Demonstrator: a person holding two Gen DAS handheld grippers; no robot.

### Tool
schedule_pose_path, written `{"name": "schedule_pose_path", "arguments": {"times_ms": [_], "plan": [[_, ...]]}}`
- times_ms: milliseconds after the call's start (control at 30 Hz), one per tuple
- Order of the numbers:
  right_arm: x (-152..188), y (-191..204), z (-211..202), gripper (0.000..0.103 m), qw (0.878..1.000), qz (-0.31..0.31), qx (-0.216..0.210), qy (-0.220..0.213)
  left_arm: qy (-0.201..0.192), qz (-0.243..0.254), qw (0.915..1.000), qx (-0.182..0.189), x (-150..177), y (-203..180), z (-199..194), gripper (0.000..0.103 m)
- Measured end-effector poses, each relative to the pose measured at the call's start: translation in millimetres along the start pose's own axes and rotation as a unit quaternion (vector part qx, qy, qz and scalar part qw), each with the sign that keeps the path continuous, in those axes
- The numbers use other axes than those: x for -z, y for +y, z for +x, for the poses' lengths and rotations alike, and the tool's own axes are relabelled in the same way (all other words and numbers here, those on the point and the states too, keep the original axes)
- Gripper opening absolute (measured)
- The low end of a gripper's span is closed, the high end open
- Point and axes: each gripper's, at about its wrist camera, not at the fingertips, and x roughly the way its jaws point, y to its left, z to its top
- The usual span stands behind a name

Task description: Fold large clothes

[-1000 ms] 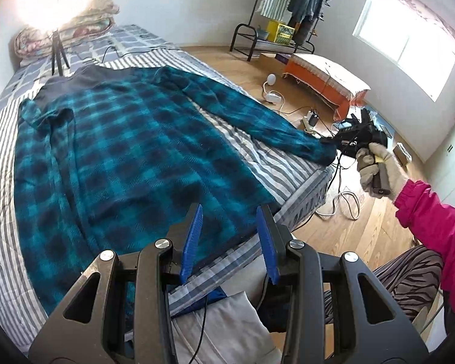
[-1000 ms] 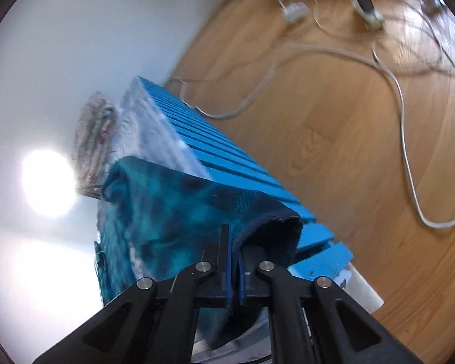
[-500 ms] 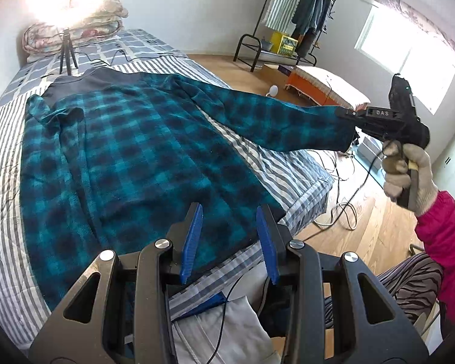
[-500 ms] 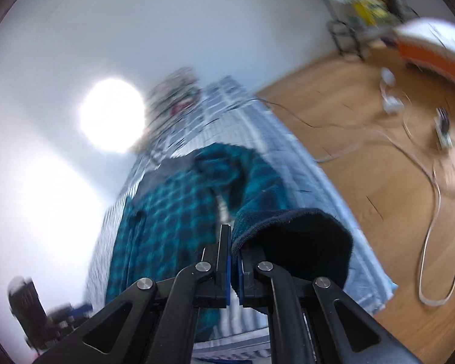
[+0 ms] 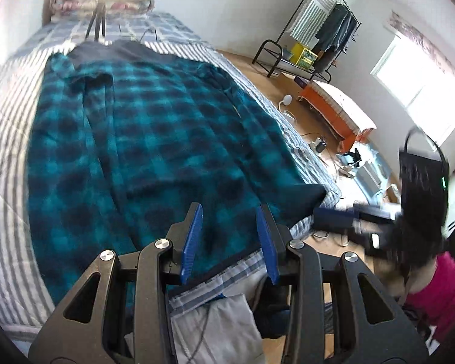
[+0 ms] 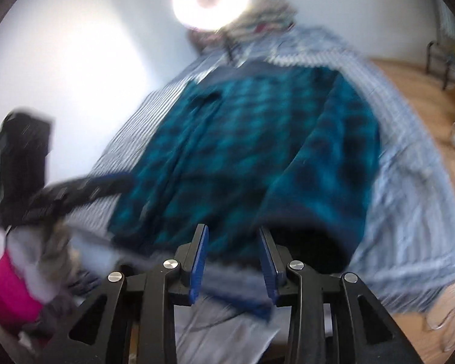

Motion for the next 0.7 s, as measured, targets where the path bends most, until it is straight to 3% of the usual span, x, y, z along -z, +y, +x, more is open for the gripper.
{"name": "schedule_pose_path", "arguments": {"times_ms": [167,267,367,400,467,600,633,667,700], "plan": [[22.7,4.5,-17.7,0.033,1.0,-0.023,-0.005,0.012,0.038,-0.025,0.9979,0.047,-3.3,-4.8,27.9,0.041],[20.5,-17.8,-35.3,0.031,1.0,0.001,0.017,-0.004,0.054,-0.027,0.9962,0.063,-7.9,-17.6,48.1,0.053],[6.8,-42.8,-47.2,0.03,0.999,0.027,0.029,-0.018,0.064,-0.023,0.9954,0.068,-14.2,-28.3,70.1,0.053],[1.9,-50.6,-50.8,0.03,0.999,0.033,0.028,-0.02,0.066,-0.007,0.9959,0.062,-15.4,-32.6,74.7,0.054],[-6.2,-63.9,-52.3,0.03,0.998,0.043,0.03,-0.023,0.071,0.062,0.9954,0.017,-12.0,-50.2,88.3,0.054],[-11.8,-88.2,-41.2,0.031,0.997,0.071,0.01,-0.008,0.071,0.169,0.9814,-0.055,5.0,-74.9,112.3,0.053],[-11.2,-89.8,-33.8,0.031,0.997,0.074,0.001,0.001,0.072,0.178,0.9794,-0.064,8.0,-76.5,116.7,0.036],[-10.0,-90.7,-28.8,0.031,0.997,0.073,-0.002,0.009,0.077,0.178,0.9784,-0.072,9.4,-77.3,123.1,0.004],[-7.6,-89.9,-20.1,0.031,0.997,0.069,-0.007,0.021,0.08,0.173,0.9789,-0.074,9.7,-75.5,126.6,0.002]]}}
